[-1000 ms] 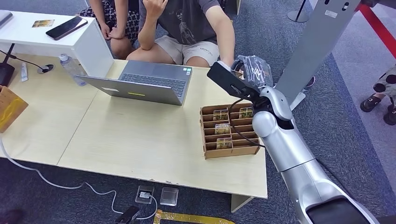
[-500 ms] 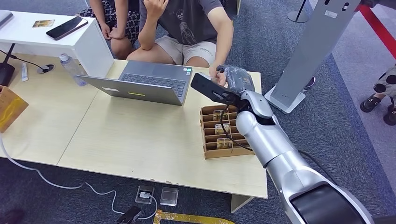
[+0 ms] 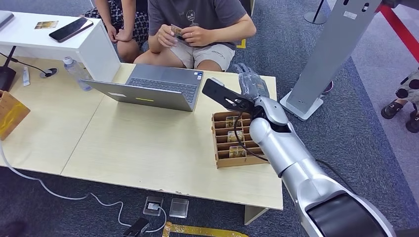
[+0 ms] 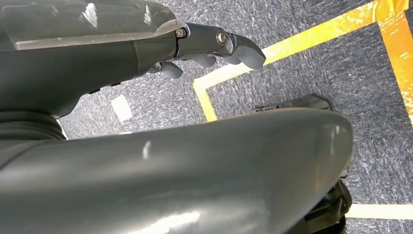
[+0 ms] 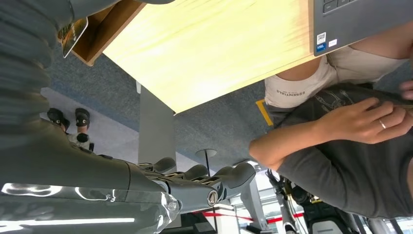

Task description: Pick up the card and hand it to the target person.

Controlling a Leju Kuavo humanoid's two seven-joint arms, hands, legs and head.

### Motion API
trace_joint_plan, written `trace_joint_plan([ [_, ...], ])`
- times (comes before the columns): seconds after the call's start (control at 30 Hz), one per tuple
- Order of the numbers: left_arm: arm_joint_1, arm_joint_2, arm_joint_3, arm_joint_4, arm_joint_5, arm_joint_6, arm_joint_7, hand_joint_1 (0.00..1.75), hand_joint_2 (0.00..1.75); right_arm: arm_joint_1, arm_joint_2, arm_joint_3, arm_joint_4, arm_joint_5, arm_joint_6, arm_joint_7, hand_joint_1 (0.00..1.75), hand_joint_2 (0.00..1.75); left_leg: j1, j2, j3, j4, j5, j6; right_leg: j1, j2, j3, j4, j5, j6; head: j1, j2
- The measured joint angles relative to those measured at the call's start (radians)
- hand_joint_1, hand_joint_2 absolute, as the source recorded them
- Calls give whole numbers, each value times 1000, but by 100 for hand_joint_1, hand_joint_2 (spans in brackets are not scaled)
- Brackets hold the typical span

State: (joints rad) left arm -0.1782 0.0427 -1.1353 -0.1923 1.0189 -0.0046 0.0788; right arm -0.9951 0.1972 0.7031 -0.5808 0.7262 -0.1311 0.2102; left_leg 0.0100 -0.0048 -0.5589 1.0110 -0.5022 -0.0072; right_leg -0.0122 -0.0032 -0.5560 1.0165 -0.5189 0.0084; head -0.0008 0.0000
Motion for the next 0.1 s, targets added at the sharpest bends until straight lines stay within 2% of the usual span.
trace_joint_plan([
  [0.1, 0, 0, 0, 0, 4, 2, 0, 0, 0, -2, 0, 0, -1, -3, -2, -3, 0, 175, 0, 0, 0, 0, 0, 0, 0, 0, 0, 0, 0, 0, 0, 0],
])
